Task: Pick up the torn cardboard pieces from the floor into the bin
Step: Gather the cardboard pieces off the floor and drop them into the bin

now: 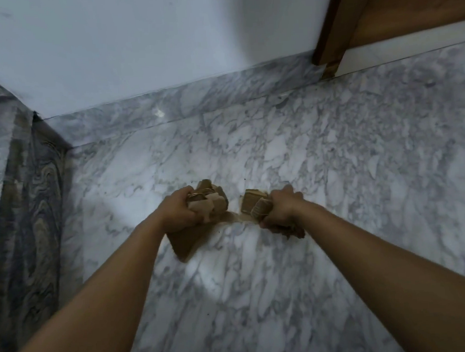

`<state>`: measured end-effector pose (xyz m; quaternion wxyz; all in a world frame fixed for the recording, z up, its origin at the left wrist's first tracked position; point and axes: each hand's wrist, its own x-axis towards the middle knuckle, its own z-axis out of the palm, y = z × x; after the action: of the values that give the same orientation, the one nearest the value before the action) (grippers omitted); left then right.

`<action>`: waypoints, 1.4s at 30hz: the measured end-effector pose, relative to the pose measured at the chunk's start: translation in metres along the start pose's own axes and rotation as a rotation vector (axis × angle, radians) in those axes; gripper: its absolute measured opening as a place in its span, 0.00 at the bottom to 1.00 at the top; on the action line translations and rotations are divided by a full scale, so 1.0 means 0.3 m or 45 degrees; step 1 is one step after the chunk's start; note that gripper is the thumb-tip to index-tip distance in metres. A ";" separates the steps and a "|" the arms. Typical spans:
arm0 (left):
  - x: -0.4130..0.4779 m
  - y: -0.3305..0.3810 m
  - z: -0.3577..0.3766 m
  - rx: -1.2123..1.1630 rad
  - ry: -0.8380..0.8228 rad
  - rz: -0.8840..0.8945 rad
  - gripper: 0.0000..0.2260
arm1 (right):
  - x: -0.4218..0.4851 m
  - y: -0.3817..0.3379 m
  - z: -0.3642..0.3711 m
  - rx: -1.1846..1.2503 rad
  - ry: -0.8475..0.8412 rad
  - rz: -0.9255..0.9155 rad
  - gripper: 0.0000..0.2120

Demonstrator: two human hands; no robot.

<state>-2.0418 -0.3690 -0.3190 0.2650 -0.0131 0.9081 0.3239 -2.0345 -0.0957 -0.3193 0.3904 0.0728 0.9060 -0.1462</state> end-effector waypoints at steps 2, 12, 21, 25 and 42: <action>-0.023 -0.037 -0.041 -0.054 0.031 -0.056 0.20 | 0.023 -0.057 0.056 0.064 0.054 0.009 0.38; -0.079 -0.106 -0.046 -0.564 0.061 -0.108 0.29 | 0.048 -0.057 0.162 0.427 0.372 -0.212 0.33; -0.031 0.080 0.040 -0.875 0.012 -0.011 0.21 | -0.010 -0.105 0.014 1.333 -0.217 -0.341 0.14; -0.020 0.166 0.071 -1.029 -0.053 -0.060 0.17 | 0.075 -0.093 0.092 1.415 -0.056 -0.207 0.30; -0.017 0.467 0.163 -0.909 -0.021 0.054 0.14 | -0.128 0.113 -0.096 1.543 0.218 -0.252 0.20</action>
<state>-2.0415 -0.2299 -0.2668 0.2441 -0.0833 0.7357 0.6263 -2.0197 -0.0550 -0.2797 0.1900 0.2086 0.6925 -0.6639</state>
